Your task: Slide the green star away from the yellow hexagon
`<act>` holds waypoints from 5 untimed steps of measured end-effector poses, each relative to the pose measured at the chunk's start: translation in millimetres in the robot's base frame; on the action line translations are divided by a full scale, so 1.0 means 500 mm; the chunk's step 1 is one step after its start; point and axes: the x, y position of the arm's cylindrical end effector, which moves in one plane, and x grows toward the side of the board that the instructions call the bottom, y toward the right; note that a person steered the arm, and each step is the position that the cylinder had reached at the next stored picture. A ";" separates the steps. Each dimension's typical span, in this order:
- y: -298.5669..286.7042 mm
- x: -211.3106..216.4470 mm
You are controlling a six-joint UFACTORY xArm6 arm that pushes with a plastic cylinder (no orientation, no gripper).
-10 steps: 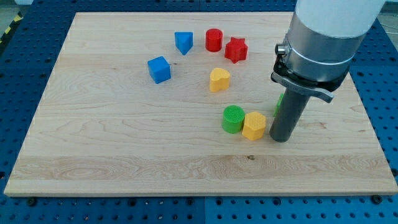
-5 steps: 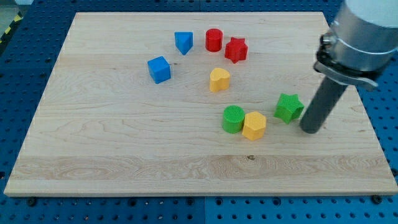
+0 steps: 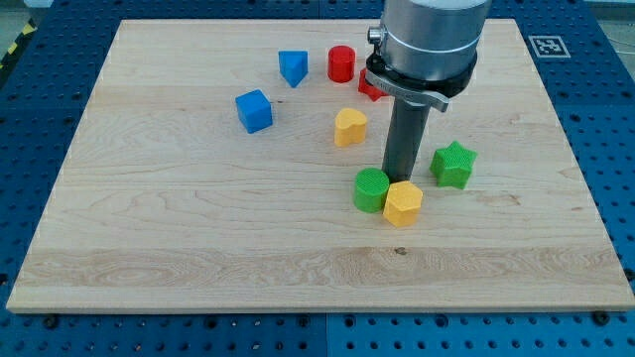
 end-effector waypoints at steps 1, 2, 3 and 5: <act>0.023 -0.002; 0.027 -0.027; 0.054 -0.035; 0.061 -0.035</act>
